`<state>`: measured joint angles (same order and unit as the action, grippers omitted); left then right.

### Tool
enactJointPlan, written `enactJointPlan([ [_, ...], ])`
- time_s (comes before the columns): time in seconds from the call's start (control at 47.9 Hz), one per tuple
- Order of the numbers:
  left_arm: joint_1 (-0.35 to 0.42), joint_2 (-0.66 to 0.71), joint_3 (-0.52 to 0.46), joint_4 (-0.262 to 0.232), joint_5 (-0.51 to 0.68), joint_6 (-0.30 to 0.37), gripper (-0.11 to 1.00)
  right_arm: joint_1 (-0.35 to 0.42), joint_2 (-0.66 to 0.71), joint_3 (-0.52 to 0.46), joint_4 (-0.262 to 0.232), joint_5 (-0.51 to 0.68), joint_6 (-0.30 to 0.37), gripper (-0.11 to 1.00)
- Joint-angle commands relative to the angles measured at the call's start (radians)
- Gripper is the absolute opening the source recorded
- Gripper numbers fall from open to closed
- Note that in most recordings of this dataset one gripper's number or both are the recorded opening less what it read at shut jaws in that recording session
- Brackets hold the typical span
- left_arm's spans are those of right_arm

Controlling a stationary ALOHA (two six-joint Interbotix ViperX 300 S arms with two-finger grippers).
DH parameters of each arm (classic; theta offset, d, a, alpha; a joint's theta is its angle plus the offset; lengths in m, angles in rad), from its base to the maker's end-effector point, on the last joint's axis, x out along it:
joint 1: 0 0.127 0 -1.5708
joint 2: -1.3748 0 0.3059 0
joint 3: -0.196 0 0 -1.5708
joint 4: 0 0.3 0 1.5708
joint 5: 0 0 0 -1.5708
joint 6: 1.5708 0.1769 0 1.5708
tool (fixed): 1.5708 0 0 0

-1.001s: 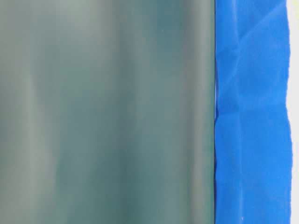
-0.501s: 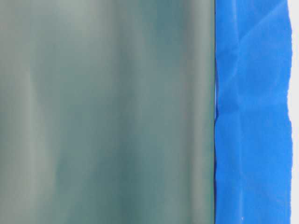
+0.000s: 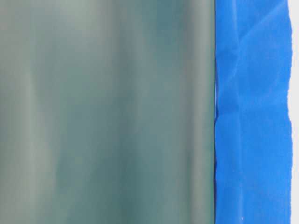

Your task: Fold the yellow towel.

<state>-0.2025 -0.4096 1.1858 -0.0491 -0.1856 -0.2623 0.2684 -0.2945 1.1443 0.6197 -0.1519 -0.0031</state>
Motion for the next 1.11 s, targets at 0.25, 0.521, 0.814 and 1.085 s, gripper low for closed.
enactJointPlan([
  [0.25,0.210,-0.017,-0.029,0.002,0.011,0.117,0.70,-0.267,-0.104,0.031,-0.009,0.008,-0.101,0.74],
  [0.521,0.261,0.133,-0.066,0.003,0.011,0.184,0.70,-0.376,0.008,-0.026,-0.009,0.091,-0.178,0.74],
  [0.814,0.264,0.293,-0.080,0.002,0.011,0.175,0.67,-0.380,0.156,-0.058,-0.006,0.107,-0.170,0.73],
  [1.085,0.273,0.301,-0.080,-0.002,0.127,0.164,0.35,-0.379,0.166,-0.063,-0.005,0.161,-0.172,0.55],
])
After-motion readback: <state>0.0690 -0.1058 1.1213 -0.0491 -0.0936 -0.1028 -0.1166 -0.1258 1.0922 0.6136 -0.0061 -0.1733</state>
